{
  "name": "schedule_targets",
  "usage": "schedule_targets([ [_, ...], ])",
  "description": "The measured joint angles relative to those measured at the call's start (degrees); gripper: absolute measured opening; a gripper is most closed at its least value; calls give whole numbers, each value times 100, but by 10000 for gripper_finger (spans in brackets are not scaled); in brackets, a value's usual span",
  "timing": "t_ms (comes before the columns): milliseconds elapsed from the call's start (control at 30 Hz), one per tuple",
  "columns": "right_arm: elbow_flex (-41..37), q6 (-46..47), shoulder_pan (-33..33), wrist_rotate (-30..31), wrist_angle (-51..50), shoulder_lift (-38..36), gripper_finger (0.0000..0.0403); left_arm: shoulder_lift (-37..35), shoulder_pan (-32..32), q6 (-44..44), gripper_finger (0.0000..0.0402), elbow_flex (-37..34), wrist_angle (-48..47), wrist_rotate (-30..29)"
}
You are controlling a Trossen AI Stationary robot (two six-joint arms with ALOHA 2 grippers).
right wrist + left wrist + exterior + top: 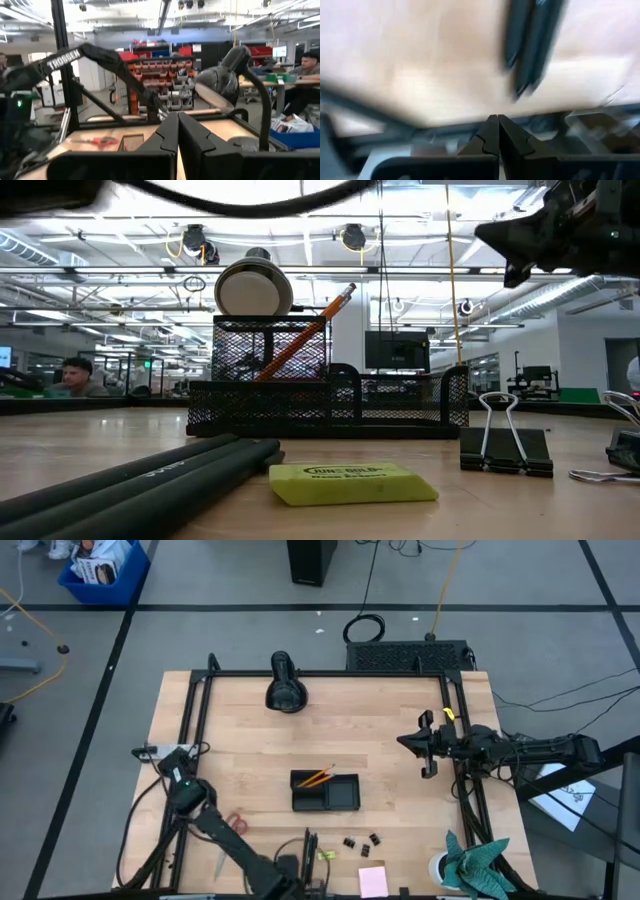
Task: Pick and place office supplies into organizer
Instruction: Put the black pen into the desk organizer
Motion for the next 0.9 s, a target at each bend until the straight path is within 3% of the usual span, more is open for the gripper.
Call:
schedule_targets([
  [133, 0, 17, 0, -3, -122, 4, 0, -57, -79, 59, 2, 476, -666, -527],
  [400, 0, 165, 0, -306, -420, 7, 0, -61, -275, 19, 1, 1349, -1353, -544],
  [767, 0, 56, 0, -305, -379, 6, 0, -59, -754, 39, 0, 1368, -2933, 257],
  [900, 0, 177, 0, -305, -379, 6, 0, -59, -880, 88, 0, 1291, -2990, 355],
])
